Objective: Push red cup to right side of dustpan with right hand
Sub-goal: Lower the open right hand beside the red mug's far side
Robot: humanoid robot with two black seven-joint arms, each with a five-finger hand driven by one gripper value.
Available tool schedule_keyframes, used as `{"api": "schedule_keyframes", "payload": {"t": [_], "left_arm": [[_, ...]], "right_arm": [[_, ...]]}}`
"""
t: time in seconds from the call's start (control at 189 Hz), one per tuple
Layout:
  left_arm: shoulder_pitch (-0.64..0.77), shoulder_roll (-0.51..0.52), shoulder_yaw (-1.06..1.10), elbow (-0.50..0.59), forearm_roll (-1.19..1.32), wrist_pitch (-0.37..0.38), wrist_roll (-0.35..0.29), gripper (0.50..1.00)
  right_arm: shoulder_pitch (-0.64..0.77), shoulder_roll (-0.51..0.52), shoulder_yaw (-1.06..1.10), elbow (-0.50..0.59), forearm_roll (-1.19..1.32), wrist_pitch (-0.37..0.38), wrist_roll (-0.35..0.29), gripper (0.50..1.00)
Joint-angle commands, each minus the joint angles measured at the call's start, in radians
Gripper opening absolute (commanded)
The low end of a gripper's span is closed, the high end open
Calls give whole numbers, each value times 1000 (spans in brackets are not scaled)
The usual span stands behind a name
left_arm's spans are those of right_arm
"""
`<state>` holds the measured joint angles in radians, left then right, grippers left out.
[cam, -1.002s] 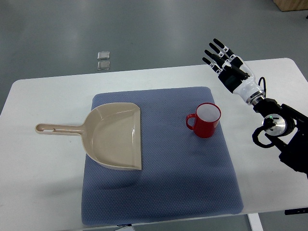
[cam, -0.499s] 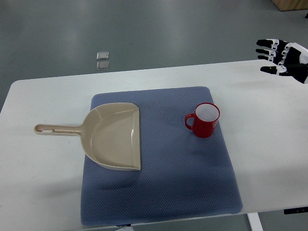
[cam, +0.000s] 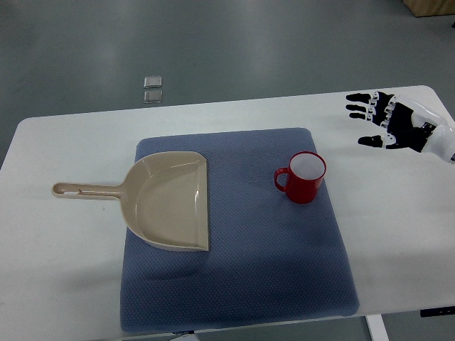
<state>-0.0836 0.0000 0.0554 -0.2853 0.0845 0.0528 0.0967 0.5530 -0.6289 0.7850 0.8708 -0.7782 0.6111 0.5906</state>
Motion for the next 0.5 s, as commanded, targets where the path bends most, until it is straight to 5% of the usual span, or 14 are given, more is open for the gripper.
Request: {"api": "schedule_keyframes", "payload": {"t": [0.0,0.493], "left_arm": [[1,0,0,2,0,-1,0,1000],[1,0,0,3,0,1,0,1000]], "right_arm": [[-13,9,-3,4,-18,0,20,934],[-87,103,-3,-1,-98,-30,20,934]]}}
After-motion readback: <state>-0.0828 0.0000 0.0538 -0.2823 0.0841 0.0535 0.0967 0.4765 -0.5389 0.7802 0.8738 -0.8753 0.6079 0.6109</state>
